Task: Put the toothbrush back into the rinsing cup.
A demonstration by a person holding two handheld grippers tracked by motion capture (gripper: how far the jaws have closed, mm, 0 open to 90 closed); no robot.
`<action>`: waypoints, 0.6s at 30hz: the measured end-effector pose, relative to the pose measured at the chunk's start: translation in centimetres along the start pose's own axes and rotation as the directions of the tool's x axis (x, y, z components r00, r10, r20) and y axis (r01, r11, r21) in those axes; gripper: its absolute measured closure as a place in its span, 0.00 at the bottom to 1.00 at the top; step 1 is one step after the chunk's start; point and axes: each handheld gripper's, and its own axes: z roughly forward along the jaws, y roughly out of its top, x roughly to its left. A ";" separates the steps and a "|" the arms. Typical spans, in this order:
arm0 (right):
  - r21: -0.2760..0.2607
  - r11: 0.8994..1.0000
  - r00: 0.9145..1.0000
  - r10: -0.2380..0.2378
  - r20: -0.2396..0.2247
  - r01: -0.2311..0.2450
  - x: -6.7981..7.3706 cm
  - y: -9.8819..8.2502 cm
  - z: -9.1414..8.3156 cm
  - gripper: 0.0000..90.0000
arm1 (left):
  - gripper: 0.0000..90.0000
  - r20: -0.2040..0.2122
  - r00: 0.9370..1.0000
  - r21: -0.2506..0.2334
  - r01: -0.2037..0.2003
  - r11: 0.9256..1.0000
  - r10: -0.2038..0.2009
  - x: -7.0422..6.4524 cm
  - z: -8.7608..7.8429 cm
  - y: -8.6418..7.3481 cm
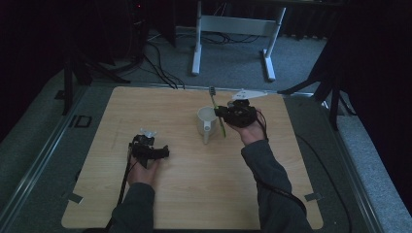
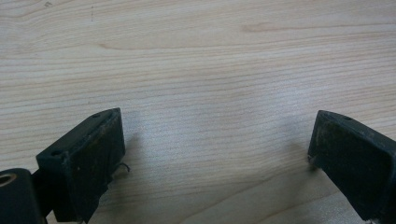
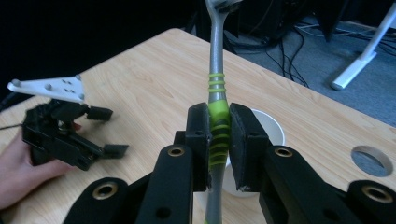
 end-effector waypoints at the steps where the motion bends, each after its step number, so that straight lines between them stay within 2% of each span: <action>1: -0.009 1.000 1.000 0.009 -0.014 -0.009 -0.1 0.0 0.0 0.87 | 0.04 0.000 1.000 0.000 0.000 1.000 0.000 0.0 0.0 0.0; 10: -0.026 0.999 1.000 0.019 -0.014 -0.019 -0.1 0.1 0.0 0.87 | 0.04 0.000 1.000 0.000 0.000 1.000 0.000 0.0 0.0 0.0; 18: -0.071 0.997 0.999 0.033 -0.017 -0.035 -0.1 0.2 0.0 0.87 | 0.04 0.000 1.000 0.000 0.000 1.000 0.000 0.0 0.0 0.0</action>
